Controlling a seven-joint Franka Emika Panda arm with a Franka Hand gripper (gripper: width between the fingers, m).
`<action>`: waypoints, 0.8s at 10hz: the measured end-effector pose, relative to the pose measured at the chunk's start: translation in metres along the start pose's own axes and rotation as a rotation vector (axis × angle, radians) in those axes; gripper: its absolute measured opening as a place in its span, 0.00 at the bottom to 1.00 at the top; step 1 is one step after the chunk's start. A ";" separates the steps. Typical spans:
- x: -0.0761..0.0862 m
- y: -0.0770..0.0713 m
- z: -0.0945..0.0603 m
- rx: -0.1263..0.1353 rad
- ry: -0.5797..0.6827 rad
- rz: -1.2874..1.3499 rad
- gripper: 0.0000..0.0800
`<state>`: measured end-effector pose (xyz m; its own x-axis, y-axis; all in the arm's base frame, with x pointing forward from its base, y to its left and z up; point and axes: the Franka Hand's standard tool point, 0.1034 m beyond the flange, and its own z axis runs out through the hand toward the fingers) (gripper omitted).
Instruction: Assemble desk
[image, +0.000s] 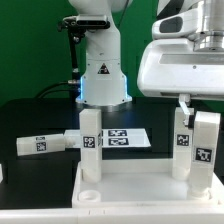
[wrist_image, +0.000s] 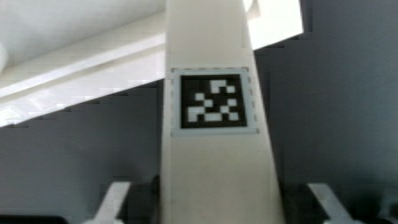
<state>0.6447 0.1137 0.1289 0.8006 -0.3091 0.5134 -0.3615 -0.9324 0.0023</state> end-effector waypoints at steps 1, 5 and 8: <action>-0.001 0.000 0.001 -0.001 -0.001 -0.002 0.36; -0.003 -0.005 0.006 0.008 0.040 -0.011 0.36; -0.003 -0.002 0.006 0.020 0.063 0.002 0.36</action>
Offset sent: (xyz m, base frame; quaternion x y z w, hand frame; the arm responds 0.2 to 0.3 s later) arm -0.0014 0.0111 -0.0171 0.0110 0.0199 0.0248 0.9994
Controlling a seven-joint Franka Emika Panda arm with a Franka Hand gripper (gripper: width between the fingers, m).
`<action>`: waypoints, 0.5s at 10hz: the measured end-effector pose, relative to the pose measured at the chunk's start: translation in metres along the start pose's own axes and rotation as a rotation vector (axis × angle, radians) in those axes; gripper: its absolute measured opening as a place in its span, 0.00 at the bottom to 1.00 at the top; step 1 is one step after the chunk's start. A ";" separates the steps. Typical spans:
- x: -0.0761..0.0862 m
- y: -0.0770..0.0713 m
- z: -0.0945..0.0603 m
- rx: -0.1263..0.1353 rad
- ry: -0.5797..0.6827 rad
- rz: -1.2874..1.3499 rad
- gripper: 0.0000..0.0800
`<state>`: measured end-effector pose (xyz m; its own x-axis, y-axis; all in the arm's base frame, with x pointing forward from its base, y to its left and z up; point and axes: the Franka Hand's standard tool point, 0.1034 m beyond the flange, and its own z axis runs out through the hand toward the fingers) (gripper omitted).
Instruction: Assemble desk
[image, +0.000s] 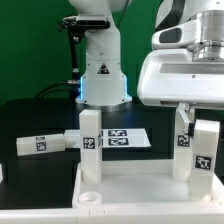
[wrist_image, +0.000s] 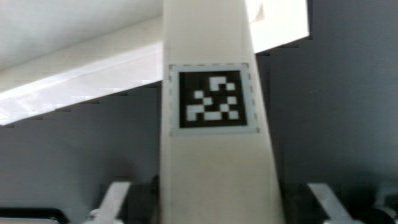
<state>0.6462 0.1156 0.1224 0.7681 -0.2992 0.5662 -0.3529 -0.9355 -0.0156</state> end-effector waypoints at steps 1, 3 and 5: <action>0.000 0.000 0.000 0.000 0.000 -0.004 0.36; 0.000 0.000 0.000 0.000 0.000 -0.006 0.36; -0.003 0.004 -0.002 0.015 0.022 0.039 0.36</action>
Offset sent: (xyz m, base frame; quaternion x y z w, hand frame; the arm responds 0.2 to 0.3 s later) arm 0.0000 0.0000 0.0000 0.0000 0.0000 0.0000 1.0000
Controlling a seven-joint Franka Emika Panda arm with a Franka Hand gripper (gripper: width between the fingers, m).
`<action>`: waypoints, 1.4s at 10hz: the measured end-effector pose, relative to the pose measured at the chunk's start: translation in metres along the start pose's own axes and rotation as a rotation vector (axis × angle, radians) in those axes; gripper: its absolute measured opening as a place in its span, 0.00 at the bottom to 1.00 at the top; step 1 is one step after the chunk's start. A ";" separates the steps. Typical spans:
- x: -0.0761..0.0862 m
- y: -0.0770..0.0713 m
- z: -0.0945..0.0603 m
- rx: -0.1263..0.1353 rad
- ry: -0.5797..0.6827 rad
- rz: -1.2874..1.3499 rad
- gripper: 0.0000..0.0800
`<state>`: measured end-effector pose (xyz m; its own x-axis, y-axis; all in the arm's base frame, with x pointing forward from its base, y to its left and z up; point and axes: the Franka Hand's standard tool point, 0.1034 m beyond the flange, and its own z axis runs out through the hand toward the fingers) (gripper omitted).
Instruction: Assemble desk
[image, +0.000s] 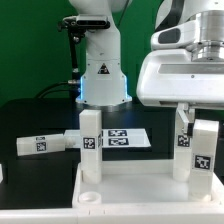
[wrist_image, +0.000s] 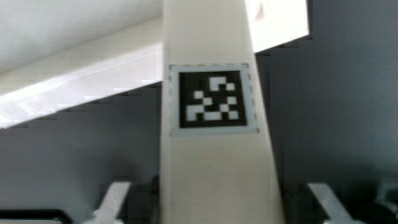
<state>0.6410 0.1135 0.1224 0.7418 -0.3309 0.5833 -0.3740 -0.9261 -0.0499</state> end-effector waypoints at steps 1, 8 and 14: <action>-0.003 0.002 -0.002 0.010 0.013 0.021 0.36; -0.007 0.007 -0.004 0.021 0.043 0.071 0.38; 0.032 0.032 -0.017 0.004 -0.167 0.074 0.81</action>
Offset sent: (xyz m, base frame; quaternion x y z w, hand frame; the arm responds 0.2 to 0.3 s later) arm -0.0138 0.0156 -0.0128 0.0328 -0.0116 0.0443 0.9984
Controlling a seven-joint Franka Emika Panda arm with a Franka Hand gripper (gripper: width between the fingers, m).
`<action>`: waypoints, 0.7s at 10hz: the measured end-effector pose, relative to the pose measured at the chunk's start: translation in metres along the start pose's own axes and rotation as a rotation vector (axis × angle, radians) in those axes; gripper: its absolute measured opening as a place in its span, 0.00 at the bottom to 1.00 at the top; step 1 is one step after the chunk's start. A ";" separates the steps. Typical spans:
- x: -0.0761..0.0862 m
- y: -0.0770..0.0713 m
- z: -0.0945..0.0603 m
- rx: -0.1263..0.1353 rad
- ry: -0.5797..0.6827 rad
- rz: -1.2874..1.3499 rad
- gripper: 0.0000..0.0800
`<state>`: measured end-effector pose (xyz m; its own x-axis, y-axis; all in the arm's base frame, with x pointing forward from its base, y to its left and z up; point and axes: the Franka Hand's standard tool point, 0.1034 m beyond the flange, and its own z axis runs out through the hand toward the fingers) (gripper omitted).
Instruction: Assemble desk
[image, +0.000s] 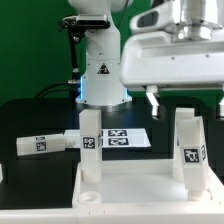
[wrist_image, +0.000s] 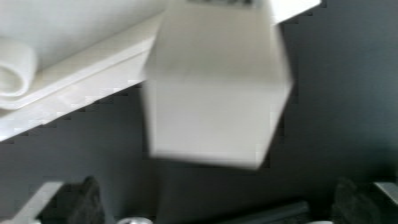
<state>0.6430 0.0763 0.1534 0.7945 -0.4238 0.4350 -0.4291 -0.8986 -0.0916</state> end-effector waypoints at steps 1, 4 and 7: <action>0.005 0.006 -0.001 -0.004 -0.061 0.025 0.81; -0.007 -0.013 -0.002 -0.027 -0.231 0.088 0.81; -0.010 -0.018 -0.007 -0.044 -0.355 0.148 0.81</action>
Offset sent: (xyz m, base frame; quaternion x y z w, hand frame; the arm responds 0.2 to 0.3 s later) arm 0.0069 0.0555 -0.0075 -0.0049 -0.1885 0.0555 0.9805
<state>0.6398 0.0977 0.1572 0.8185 -0.5686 0.0823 -0.5623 -0.8222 -0.0882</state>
